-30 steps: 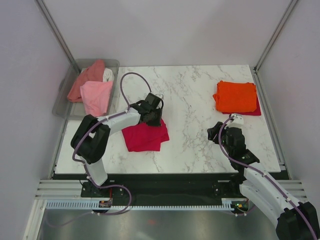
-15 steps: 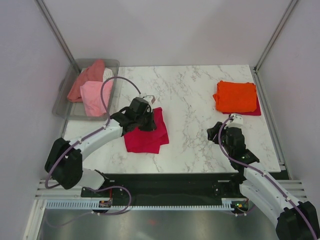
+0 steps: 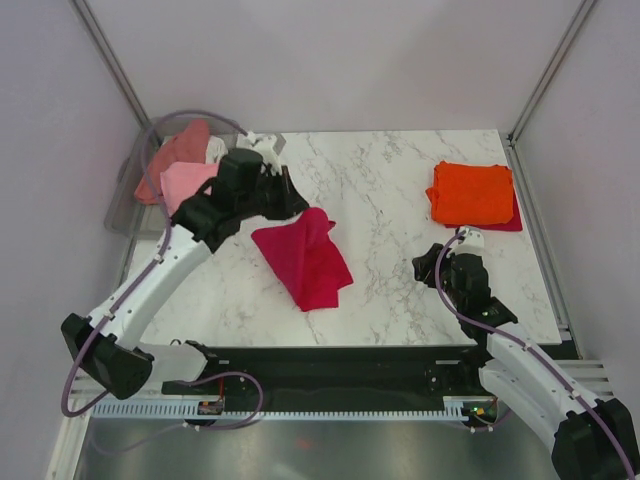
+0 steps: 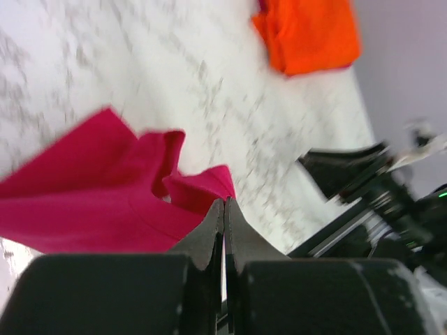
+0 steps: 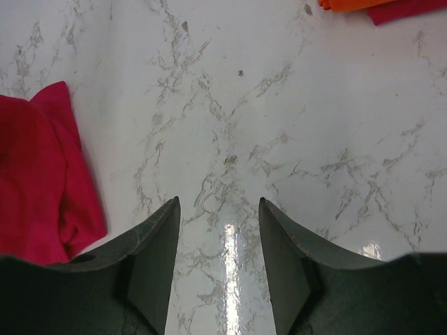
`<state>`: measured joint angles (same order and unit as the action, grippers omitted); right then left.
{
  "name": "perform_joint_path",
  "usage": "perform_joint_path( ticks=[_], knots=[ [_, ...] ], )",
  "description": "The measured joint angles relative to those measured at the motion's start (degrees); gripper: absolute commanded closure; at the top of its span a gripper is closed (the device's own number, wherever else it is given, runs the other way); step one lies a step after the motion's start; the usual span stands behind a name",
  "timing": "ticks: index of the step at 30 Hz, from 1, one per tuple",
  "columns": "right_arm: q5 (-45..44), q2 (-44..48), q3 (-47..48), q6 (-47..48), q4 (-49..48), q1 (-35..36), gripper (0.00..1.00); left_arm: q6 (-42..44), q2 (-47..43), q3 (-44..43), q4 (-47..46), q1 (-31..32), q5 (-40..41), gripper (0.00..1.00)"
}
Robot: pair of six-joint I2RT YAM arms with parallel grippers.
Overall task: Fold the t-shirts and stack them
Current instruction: Flatten the tshirt out
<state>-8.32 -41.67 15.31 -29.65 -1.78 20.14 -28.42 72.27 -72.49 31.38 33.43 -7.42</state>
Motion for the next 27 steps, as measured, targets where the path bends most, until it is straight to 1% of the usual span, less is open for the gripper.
perform_joint_path(
  ticks=[3,5,6,8,9,10,11,13,14,16,17,18,19,21,24,26,27],
  knots=[
    [0.1,0.0,0.0,0.0,0.0,0.0,0.44,-0.7,3.7,-15.5,4.9,-3.5,-2.3,0.98],
    [0.1,0.0,0.0,0.0,0.0,0.0,0.44,-1.1,8.3,-31.5,10.0,-5.5,-3.3,0.98],
    [0.1,0.0,0.0,0.0,0.0,0.0,0.44,-1.4,11.0,-41.2,12.5,-6.1,-3.8,0.98],
    [0.1,0.0,0.0,0.0,0.0,0.0,0.44,-2.3,14.6,-56.2,13.4,-7.6,-4.9,0.98],
    [0.1,0.0,0.0,0.0,0.0,0.0,0.43,-3.0,15.0,-61.2,13.2,-8.7,-5.4,0.98],
    [0.2,0.0,0.0,0.1,0.0,0.0,0.43,-3.9,14.4,-64.3,13.0,-10.3,-5.9,0.98],
    [0.2,0.0,0.0,0.1,0.0,0.0,0.44,-4.7,12.7,-65.2,12.6,-12.3,-5.9,0.98],
    [0.2,0.3,0.0,0.1,0.1,0.0,0.43,-5.5,6.6,-59.3,11.5,-15.2,-5.2,0.98],
    [0.3,0.4,0.0,0.1,0.1,0.0,0.43,-5.7,3.4,-54.2,10.8,-15.8,-5.0,0.98],
    [0.4,0.8,0.0,0.2,0.0,0.0,0.43,-6.1,-4.9,-39.9,7.5,-15.6,-5.7,0.98],
    [0.5,0.9,0.0,0.2,0.0,0.0,0.43,-6.3,-7.6,-32.8,5.2,-15.6,-6.2,0.98],
    [0.5,0.9,0.0,0.2,0.0,0.0,0.43,-6.6,-10.9,-22.9,2.6,-15.7,-6.4,0.98],
    [0.6,0.9,0.0,0.2,0.0,0.0,0.43,-6.9,-12.3,-16.5,1.9,-15.8,-6.5,0.98],
    [0.7,0.9,0.0,0.4,0.0,0.0,0.43,-7.8,-13.4,-0.7,-0.4,-16.1,-6.7,0.98],
    [0.9,0.9,0.0,0.5,0.0,0.0,0.43,-9.2,-12.0,17.3,-0.7,-16.9,-6.1,0.98],
    [1.0,0.7,0.0,0.6,0.0,0.0,0.43,-9.8,-14.0,25.4,0.7,-17.2,-5.0,0.98],
    [1.1,0.6,0.0,0.6,0.0,0.0,0.43,-10.0,-16.8,28.8,0.9,-17.3,-4.4,0.98]
  ],
)
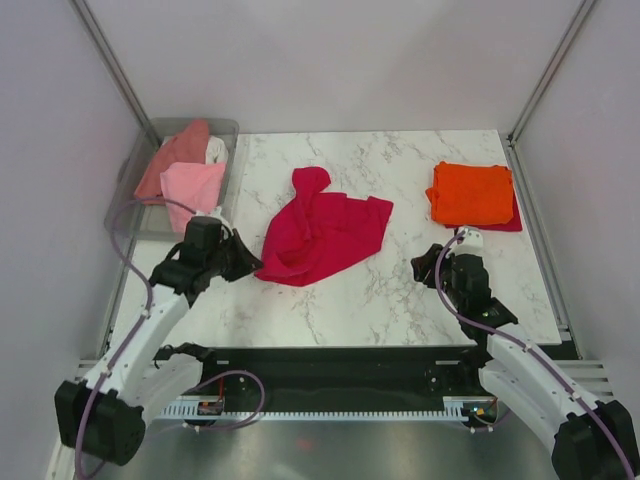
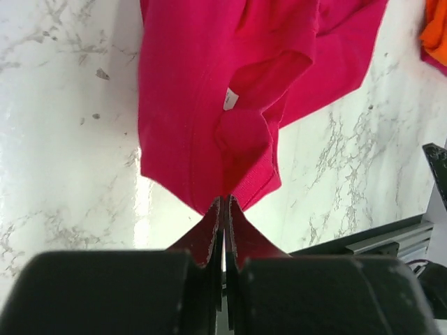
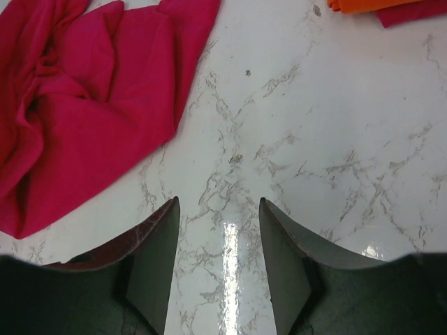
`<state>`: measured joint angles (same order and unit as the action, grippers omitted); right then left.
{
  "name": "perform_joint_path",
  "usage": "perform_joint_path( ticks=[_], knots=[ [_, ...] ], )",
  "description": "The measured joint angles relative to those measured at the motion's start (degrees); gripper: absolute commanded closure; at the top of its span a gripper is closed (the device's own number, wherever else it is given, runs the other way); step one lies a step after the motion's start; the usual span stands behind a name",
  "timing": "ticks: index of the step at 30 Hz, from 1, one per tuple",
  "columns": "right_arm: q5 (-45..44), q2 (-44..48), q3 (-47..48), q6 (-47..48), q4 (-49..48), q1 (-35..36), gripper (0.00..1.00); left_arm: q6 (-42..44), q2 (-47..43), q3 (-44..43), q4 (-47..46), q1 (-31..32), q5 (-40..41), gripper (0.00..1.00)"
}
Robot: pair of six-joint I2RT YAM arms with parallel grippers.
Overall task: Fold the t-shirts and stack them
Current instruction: Flatten the tshirt out
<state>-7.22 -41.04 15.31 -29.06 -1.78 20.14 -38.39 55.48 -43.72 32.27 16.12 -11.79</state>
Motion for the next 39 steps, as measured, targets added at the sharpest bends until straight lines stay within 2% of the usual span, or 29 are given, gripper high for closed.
perform_joint_path(
  ticks=[5,8,9,10,11,12,16,19,24,28,31,35,36,37,38,39],
  knots=[
    [0.3,-2.6,0.0,0.2,-0.9,0.0,0.43,-2.1,-21.7,5.4,1.0,0.0,7.5,0.98],
    [0.5,-8.2,1.4,0.2,-0.9,0.0,0.43,-4.8,-29.6,6.0,2.2,0.0,13.8,0.96],
    [0.9,-11.0,2.5,0.2,-0.8,0.0,0.43,-6.5,-32.6,6.9,3.3,0.0,16.7,0.84],
    [1.0,-13.3,3.5,0.2,-0.6,0.0,0.43,-8.2,-35.2,8.1,4.7,0.0,19.5,0.58],
    [1.6,-16.2,5.3,0.2,-0.6,0.0,0.43,-9.3,-37.0,9.2,6.1,0.0,21.2,0.15],
    [2.3,-18.6,6.8,0.2,-0.7,0.0,0.44,-10.7,-38.8,10.6,7.1,0.0,23.0,0.03],
    [6.8,-30.1,16.1,0.2,-2.0,0.0,0.46,-12.8,-39.6,12.8,9.7,0.0,24.9,0.0],
    [9.2,-39.0,24.5,0.3,-2.1,0.4,0.47,-12.4,-34.8,10.8,9.6,0.0,25.3,0.0],
    [11.2,-52.0,37.8,0.4,-1.2,1.1,0.5,-8.8,-18.2,3.3,4.9,0.5,20.9,0.0],
    [10.2,-60.8,47.9,1.1,1.9,3.2,0.5,-6.6,-2.0,-2.6,-0.8,5.6,19.0,0.01],
    [8.0,-66.5,54.8,2.2,5.6,5.3,0.5,-4.9,5.3,-4.2,-3.4,10.4,18.7,0.02],
    [4.3,-70.7,58.7,3.1,8.7,7.0,0.47,-2.1,10.9,-6.6,-4.7,15.0,19.3,0.03],
    [3.1,-71.5,59.1,3.3,9.5,7.2,0.48,-1.4,12.1,-7.3,-5.1,15.7,19.4,0.03],
    [2.0,-72.2,59.4,3.5,10.2,7.2,0.55,-0.9,13.0,-7.9,-5.4,16.0,19.6,0.03],
    [1.0,-72.8,59.6,3.7,10.8,7.2,0.69,-0.1,14.4,-8.6,-5.7,16.3,20.0,0.04],
    [0.1,-73.4,59.8,4.2,11.4,7.2,0.76,0.4,15.6,-9.1,-6.1,16.3,20.5,0.04]
  ],
)
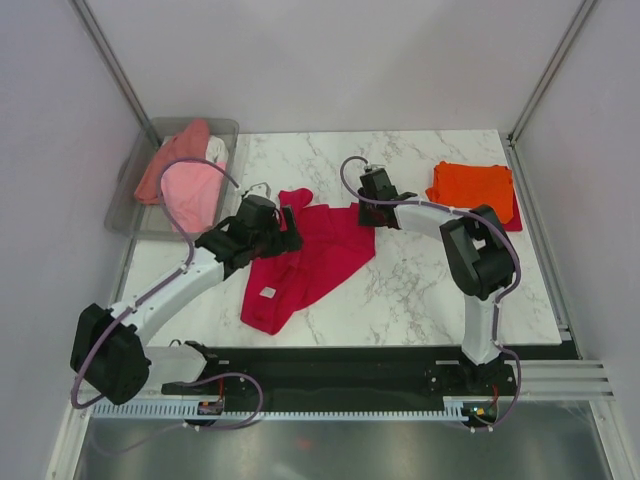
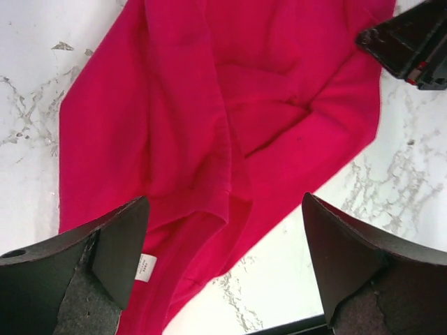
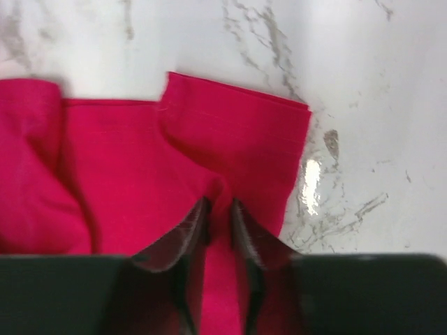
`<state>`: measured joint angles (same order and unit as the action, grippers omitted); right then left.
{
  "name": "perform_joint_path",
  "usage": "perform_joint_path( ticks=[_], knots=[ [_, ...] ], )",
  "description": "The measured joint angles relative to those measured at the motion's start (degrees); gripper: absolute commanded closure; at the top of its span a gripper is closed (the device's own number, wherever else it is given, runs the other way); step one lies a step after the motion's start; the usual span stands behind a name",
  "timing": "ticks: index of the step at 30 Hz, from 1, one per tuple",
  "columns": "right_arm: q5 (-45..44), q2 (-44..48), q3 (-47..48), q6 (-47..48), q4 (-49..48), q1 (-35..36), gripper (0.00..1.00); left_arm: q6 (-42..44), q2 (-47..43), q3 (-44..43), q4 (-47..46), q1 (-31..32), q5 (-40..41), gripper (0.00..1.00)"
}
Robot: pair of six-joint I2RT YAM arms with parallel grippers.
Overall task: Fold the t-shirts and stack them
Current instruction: Flatten the tshirt out
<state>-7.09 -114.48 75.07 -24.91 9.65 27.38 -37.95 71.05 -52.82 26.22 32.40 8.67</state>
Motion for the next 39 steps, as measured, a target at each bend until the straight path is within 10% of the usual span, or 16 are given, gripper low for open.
perform_joint_path(
  ticks=[3,10,12,15,16,29,34,39],
  knots=[
    [-1.7,-0.7,0.1,0.0,0.7,0.0,0.98,1.0,3.7,-0.8,-0.6,0.0,1.2,0.04],
    [-5.1,2.4,-3.7,-0.6,-0.6,0.1,1.0,1.7,13.7,-2.0,-0.6,-0.4,3.3,0.16],
    [-7.1,6.5,-8.1,-1.1,-1.6,0.0,1.0,1.8,16.0,-2.6,-0.6,-0.7,3.2,0.32],
    [-10.1,13.5,-14.0,-2.5,-2.8,-0.3,1.0,2.6,19.8,-5.1,-0.7,-1.4,2.6,0.96],
    [-11.5,16.1,-15.7,-3.3,-3.1,-0.5,1.0,3.0,20.9,-5.9,-0.9,-1.9,2.6,0.98],
    [-25.5,56.6,-45.1,-16.9,-6.3,-7.4,1.0,-6.1,-2.5,12.3,-12.2,-27.4,-5.2,0.98],
    [-23.5,70.0,-51.9,-16.4,-6.7,-7.0,0.86,-7.3,-4.2,14.6,-11.6,-26.7,-5.2,0.33],
    [-22.1,74.6,-54.4,-14.4,-6.8,-7.0,0.62,-5.4,-2.7,7.9,-6.2,-16.5,0.6,0.28]
  ],
)
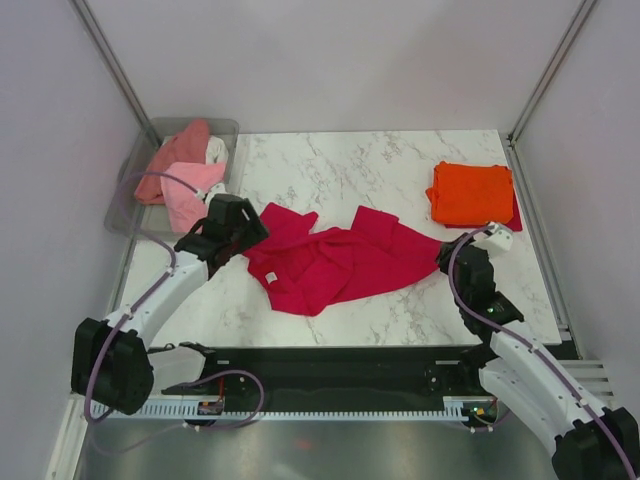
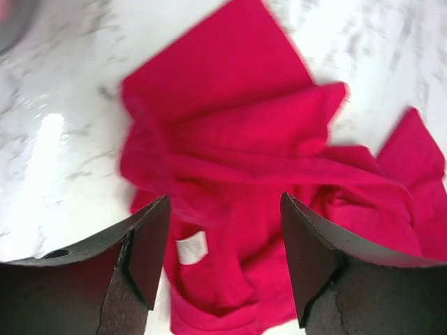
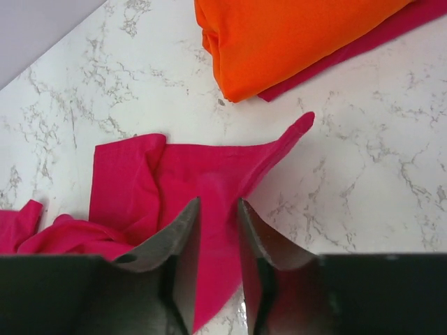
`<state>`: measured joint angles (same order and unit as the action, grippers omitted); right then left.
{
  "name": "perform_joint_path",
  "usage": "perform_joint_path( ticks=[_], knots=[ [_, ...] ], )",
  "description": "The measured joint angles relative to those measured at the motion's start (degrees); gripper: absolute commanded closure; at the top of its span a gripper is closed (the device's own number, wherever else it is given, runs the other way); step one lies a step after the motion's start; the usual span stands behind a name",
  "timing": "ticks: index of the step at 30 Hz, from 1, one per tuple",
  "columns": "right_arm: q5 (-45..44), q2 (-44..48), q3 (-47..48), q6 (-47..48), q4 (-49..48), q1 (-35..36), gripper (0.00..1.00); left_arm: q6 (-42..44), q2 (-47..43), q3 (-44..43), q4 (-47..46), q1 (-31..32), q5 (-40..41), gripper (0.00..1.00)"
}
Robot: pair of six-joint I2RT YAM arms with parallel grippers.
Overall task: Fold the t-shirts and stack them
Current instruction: Flatten the tshirt out
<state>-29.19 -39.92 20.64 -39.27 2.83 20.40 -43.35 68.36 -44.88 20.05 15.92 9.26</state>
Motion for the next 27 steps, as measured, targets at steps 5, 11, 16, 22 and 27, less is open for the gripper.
perform_joint_path(
  ticks=[5,11,16,22,27],
  knots=[
    [0.8,-2.8,0.0,1.9,-0.6,0.0,0.29,4.1,0.7,-7.8,1.0,10.2,2.9,0.27],
    [0.9,-8.2,0.0,2.6,-0.7,0.0,0.27,12.7,8.6,-14.6,0.4,21.7,3.3,0.18],
    [0.8,-7.3,-0.2,2.6,-1.4,0.0,0.28,18.5,19.6,-19.6,0.7,27.9,2.8,0.17],
    [-0.5,-3.4,-1.7,2.4,-2.5,0.0,0.32,24.1,25.3,-21.4,-2.0,31.9,4.9,0.01],
    [-3.1,-2.4,-4.3,1.4,-3.7,0.0,0.42,29.0,25.2,-20.0,-8.2,32.0,4.7,0.03]
  ],
)
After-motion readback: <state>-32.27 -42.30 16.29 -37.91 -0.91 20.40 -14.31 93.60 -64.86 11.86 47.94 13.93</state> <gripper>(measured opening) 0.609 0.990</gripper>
